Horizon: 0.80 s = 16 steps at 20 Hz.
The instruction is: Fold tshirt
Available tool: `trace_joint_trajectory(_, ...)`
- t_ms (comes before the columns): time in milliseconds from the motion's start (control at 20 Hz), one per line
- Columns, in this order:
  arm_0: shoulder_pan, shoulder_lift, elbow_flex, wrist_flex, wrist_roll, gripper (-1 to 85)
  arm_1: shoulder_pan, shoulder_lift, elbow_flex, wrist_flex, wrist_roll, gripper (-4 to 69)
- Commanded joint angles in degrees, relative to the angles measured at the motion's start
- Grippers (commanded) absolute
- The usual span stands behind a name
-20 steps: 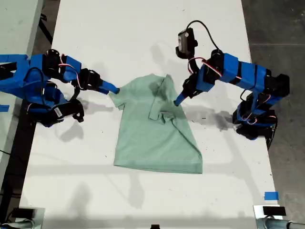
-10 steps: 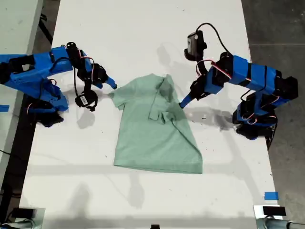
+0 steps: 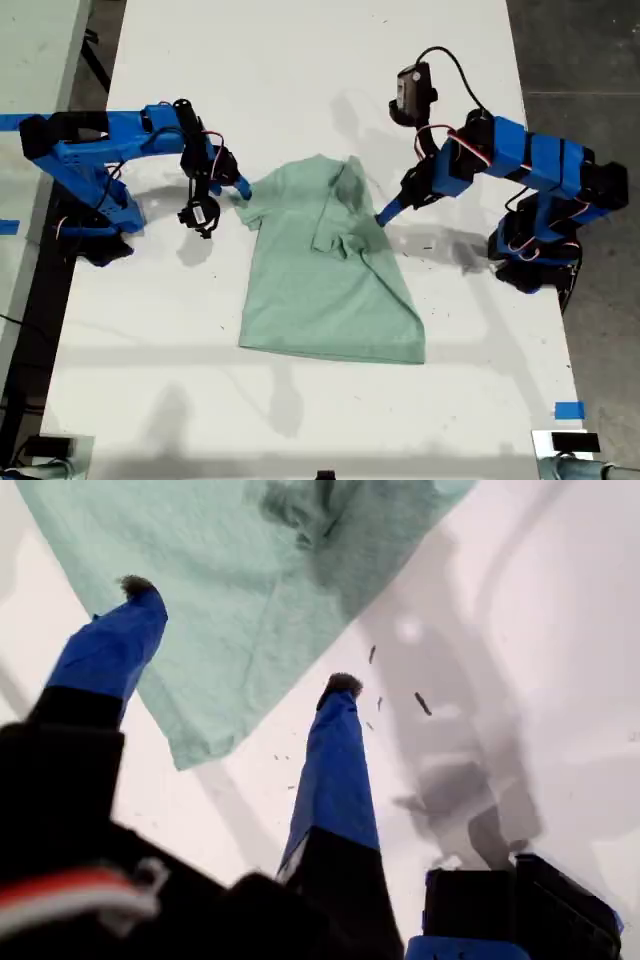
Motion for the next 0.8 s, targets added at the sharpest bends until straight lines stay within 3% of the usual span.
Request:
trace_joint_trajectory(0,-0.2,-4.0,-3.7,-5.3,0.7,24.4,-1.1,4.8,-0.1,-1.5,-0.3,33.3)
trace_joint_trajectory(200,-1.5,-12.3,-5.4,-9.1,1.3,23.3,-1.5,7.2,1.8,-1.4,0.1,33.3)
trace_joint_trajectory(350,-3.8,-12.1,-5.8,-10.2,3.6,0.0,-1.6,9.5,3.3,-1.3,0.3,32.9)
trace_joint_trajectory(600,-3.0,-9.5,-5.1,-9.0,1.6,0.0,-1.2,14.4,7.4,-1.8,0.6,32.3)
trace_joint_trajectory(750,-5.8,1.8,-0.2,-5.0,1.1,0.0,-1.1,15.9,9.6,-2.8,0.6,32.1)
